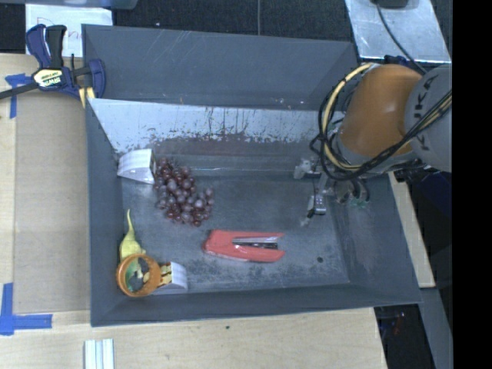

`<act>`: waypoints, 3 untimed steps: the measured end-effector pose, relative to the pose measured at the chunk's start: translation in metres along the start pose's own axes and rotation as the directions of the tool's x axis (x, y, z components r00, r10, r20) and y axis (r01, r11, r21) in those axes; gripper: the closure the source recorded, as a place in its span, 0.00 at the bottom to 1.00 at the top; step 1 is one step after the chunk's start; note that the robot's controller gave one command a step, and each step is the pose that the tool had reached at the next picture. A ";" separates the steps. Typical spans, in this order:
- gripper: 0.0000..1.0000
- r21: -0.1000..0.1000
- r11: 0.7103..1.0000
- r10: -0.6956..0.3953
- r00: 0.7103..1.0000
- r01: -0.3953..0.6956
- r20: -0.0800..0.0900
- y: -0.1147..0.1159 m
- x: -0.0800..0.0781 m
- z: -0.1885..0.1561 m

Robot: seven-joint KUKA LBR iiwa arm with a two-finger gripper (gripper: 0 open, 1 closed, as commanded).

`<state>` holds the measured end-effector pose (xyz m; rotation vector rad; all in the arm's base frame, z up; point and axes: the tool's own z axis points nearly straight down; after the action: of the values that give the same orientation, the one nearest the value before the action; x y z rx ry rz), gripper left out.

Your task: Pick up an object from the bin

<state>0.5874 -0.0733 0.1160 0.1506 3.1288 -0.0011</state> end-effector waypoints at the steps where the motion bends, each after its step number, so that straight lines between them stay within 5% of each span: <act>1: 0.00 0.003 0.979 -0.202 0.979 0.202 0.000 0.047 0.031 -0.004; 2: 0.00 0.000 0.982 -0.188 0.982 0.188 0.002 0.092 0.065 0.013; 3: 0.00 0.007 0.947 -0.321 0.947 0.321 0.011 0.128 0.083 0.045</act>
Offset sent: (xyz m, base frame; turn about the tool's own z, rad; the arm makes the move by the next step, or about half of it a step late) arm -0.0574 0.0976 -0.0145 -0.1905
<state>0.5178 0.0623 0.0705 -0.3591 3.0999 -0.0115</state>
